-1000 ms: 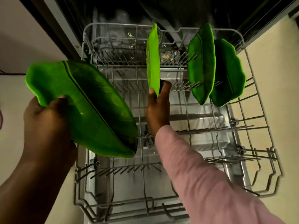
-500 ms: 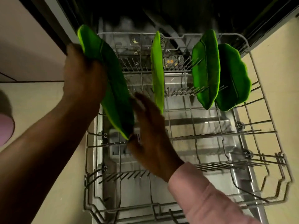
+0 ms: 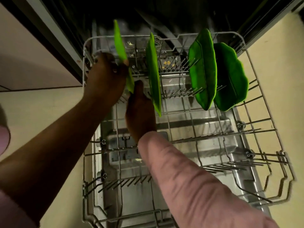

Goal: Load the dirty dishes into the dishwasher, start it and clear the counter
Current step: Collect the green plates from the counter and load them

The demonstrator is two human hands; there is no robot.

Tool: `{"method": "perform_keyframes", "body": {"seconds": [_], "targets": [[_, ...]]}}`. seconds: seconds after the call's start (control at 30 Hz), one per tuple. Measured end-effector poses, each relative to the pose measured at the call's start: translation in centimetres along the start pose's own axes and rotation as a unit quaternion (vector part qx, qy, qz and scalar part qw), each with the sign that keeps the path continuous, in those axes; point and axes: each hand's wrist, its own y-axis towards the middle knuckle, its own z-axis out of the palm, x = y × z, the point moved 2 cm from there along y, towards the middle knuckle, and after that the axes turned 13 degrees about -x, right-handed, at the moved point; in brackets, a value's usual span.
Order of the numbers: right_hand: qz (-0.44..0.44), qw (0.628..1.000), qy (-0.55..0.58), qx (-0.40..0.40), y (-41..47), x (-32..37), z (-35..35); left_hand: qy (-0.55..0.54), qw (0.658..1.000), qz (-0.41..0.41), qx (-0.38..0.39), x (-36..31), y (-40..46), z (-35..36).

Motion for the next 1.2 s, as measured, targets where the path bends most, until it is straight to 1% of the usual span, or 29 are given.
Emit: {"method": "perform_keyframes", "body": {"seconds": [0.03, 0.07, 0.13, 0.2, 0.23, 0.27, 0.3, 0.33, 0.37, 0.4, 0.43, 0.47, 0.5, 0.6, 0.73, 0.8, 0.9, 0.97, 1.07, 1.2], "targets": [[0.042, 0.999, 0.015, 0.018, 0.6, -0.3, -0.2, 0.023, 1.000, 0.003, 0.009, 0.9, -0.5, 0.1], [0.065, 0.997, 0.016, 0.031, 1.1, -0.3, -0.5, 0.037, 0.999, 0.004, 0.006, 1.4, -1.0, 0.2], [0.101, 0.992, 0.007, 0.075, 2.1, -0.3, -0.4, 0.034, 0.999, -0.015, 0.014, 2.0, -1.5, 0.4], [0.157, 0.982, 0.012, 0.100, 2.1, 0.1, -0.8, 0.037, 0.998, -0.025, 0.033, 2.2, -2.2, 0.4], [0.167, 0.980, 0.000, 0.109, 2.1, 0.1, -0.6, 0.050, 0.998, -0.022, 0.041, 2.3, -2.6, 0.4], [0.146, 0.981, -0.035, 0.120, 1.9, 0.1, -0.2, 0.058, 0.997, -0.022, 0.048, 2.4, -3.0, 0.3], [0.118, 0.984, -0.068, 0.111, 1.7, 0.1, 0.0, 0.063, 0.996, -0.026, 0.052, 2.6, -3.2, 0.4], [0.080, 0.988, -0.108, 0.071, 1.5, 0.1, 0.4, 0.071, 0.996, -0.031, 0.054, 2.7, -3.3, 0.2], [0.045, 0.987, -0.152, -0.005, 1.3, 0.0, 0.7, 0.077, 0.995, -0.033, 0.051, 2.9, -3.3, 0.1], [0.018, 0.979, -0.187, -0.077, 1.1, -0.3, 1.1, 0.082, 0.995, -0.038, 0.048, 3.0, -3.4, 0.0], [-0.002, 0.967, -0.220, -0.126, 0.9, -0.6, 1.3, 0.085, 0.994, -0.048, 0.048, 3.1, -3.5, -0.1], [-0.014, 0.958, -0.242, -0.149, 0.6, -1.1, 1.5, 0.087, 0.993, -0.053, 0.051, 3.4, -3.7, -0.2], [-0.026, 0.954, -0.259, -0.148, 0.3, -1.5, 1.6, 0.090, 0.993, -0.058, 0.054, 3.6, -3.9, -0.3], [-0.043, 0.956, -0.263, -0.126, -1.0, -1.5, 0.8, 0.102, 0.991, -0.059, 0.063, 4.0, -4.7, -1.0], [-0.038, 0.965, -0.247, -0.080, -2.6, 0.4, -1.5, 0.094, 0.992, -0.066, 0.054, 3.7, -6.1, -2.3], [-0.037, 0.971, -0.236, -0.022, -3.1, 1.5, -3.2, 0.105, 0.991, -0.062, 0.049, 3.0, -6.8, -3.2], [-0.046, 0.968, -0.224, 0.105, -4.2, 4.2, -6.3, 0.103, 0.993, -0.054, 0.029, 1.3, -8.0, -5.4], [-0.051, 0.961, -0.223, 0.158, -4.9, 6.4, -9.3, 0.096, 0.993, -0.071, 0.017, -0.2, -9.2, -7.3], [-0.074, 0.951, -0.215, 0.209, -5.9, 9.9, -14.3, 0.072, 0.994, -0.078, 0.005, -2.9, -11.4, -10.2], [-0.070, 0.950, -0.203, 0.226, -7.9, 15.6, -22.4, 0.098, 0.994, -0.050, -0.002, -8.9, -14.4, -15.8]]}}
